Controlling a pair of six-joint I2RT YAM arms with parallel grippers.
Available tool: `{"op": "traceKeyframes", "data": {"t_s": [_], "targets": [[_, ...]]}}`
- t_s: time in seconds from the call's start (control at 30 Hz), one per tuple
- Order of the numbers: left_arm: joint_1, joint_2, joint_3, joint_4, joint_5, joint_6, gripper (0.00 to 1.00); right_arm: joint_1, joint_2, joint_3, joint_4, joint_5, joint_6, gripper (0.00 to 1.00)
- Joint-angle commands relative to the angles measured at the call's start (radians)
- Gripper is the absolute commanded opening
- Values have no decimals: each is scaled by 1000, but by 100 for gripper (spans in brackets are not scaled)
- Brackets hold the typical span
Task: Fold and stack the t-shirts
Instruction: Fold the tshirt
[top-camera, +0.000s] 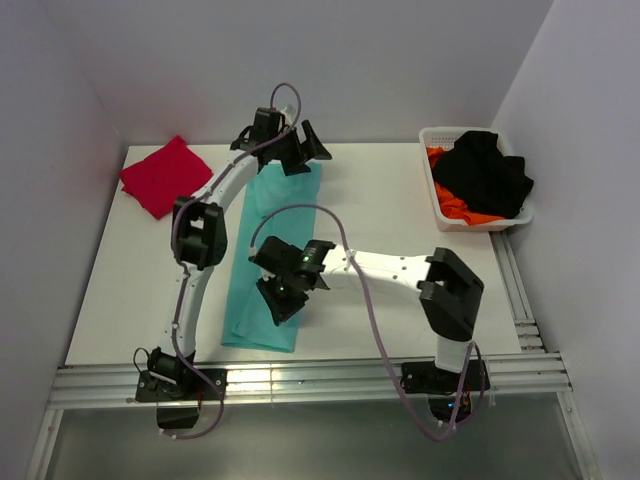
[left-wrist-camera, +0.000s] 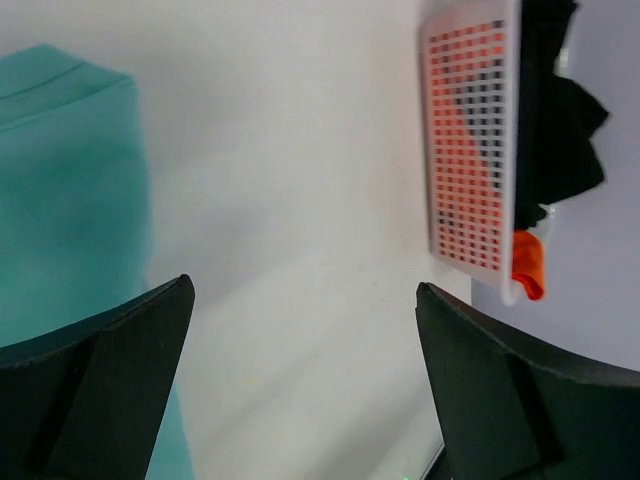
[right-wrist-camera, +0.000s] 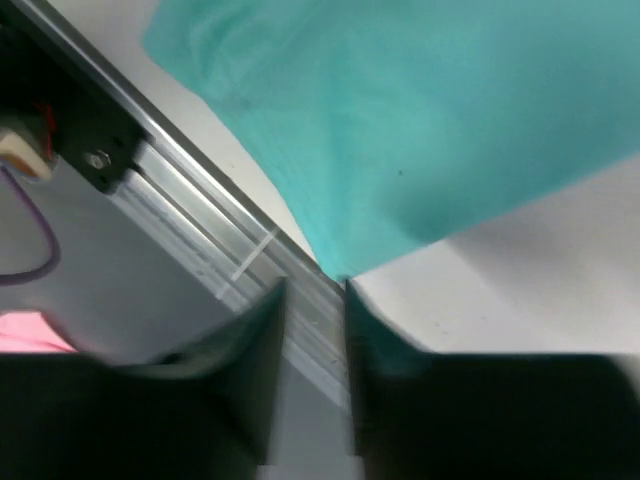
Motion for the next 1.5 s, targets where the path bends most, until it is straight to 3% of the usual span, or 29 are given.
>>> {"op": "traceKeyframes", "data": {"t_s": [0.0,0.07,0.1,0.23,0.33,0.43,0.47,0.53,0.57,0.67,0.73,0.77,0.87,1.0,1.2,1.33,1.47], "targets": [[14,-321,-48,54,-49,54,100,-7,-126,67,-31,135,9,42],[18,-397,-102,34,-110,75,100,-3,-150,61,-51,175,31,45],[33,-461,-111,6,-151,80,99,3,-179,55,-60,201,34,51],[64,-610,-130,-206,-363,135,99,14,-252,6,-95,310,84,51],[64,-770,-287,-355,-566,164,99,14,-323,-74,-88,350,127,50],[61,-966,-620,-437,-697,151,99,14,-403,-187,-25,312,167,50],[60,-1053,-797,-462,-712,116,100,14,-421,-247,-4,298,192,50],[60,-1127,-962,-505,-706,88,99,14,-479,-308,52,272,230,50],[48,-1202,-1113,-540,-706,47,98,14,-499,-365,68,257,267,50],[28,-1413,-1360,-560,-692,-29,97,19,-571,-480,159,188,336,60],[27,-1521,-1485,-555,-649,-59,97,20,-604,-540,234,163,370,70],[27,-1602,-1513,-562,-614,-70,97,22,-607,-551,254,152,380,80],[27,-1695,-1607,-586,-565,-84,96,22,-599,-563,349,117,405,88],[27,-1752,-1673,-534,-499,-95,93,22,-529,-503,374,128,428,89],[12,-1687,-1678,-554,-489,-144,86,22,-405,-342,330,122,457,88],[-15,-1632,-1670,-574,-512,-193,91,17,-375,-261,273,164,469,88],[-71,-1549,-1682,-574,-568,-256,93,2,-415,-291,259,184,482,88]]}}
